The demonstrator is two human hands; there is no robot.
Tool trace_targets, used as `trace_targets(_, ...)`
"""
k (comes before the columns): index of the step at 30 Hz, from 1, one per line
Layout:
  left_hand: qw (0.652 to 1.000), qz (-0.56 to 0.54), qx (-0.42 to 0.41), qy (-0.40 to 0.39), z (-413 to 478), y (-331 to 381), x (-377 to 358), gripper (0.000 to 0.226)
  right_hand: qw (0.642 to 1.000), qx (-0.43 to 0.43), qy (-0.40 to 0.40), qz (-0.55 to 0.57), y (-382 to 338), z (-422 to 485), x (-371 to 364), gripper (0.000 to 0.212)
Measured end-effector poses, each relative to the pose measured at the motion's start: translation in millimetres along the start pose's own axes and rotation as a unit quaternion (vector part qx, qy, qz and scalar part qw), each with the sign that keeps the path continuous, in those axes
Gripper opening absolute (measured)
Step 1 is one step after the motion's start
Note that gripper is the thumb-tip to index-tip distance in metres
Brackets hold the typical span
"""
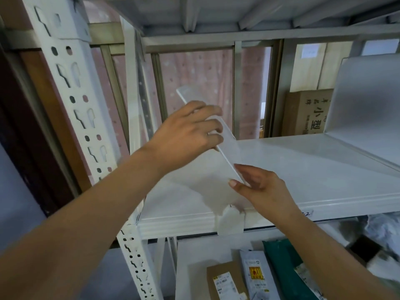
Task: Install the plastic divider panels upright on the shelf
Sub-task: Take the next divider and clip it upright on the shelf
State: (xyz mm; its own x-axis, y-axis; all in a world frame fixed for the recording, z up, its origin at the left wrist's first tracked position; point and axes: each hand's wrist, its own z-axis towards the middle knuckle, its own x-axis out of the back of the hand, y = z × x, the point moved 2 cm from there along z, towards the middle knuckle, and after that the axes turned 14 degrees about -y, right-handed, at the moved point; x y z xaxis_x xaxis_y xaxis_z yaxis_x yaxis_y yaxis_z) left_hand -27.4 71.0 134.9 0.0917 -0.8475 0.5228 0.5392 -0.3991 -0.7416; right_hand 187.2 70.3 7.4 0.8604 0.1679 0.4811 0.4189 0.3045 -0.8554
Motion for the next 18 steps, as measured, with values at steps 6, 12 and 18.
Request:
trace_targets(6,0.992,0.049,-0.096,0.062,31,-10,19,0.018,0.989,-0.002,-0.052,0.138,-13,-3,-9,0.067)
trace_targets(12,0.986,0.002,-0.137,0.094,43,0,26,0.016,0.988,0.02,-0.043,0.144,-15,-9,-12,0.046)
trace_targets(18,0.989,0.003,-0.124,0.08,43,-3,30,0.013,0.983,0.063,-0.08,0.152,-16,-9,1,0.041)
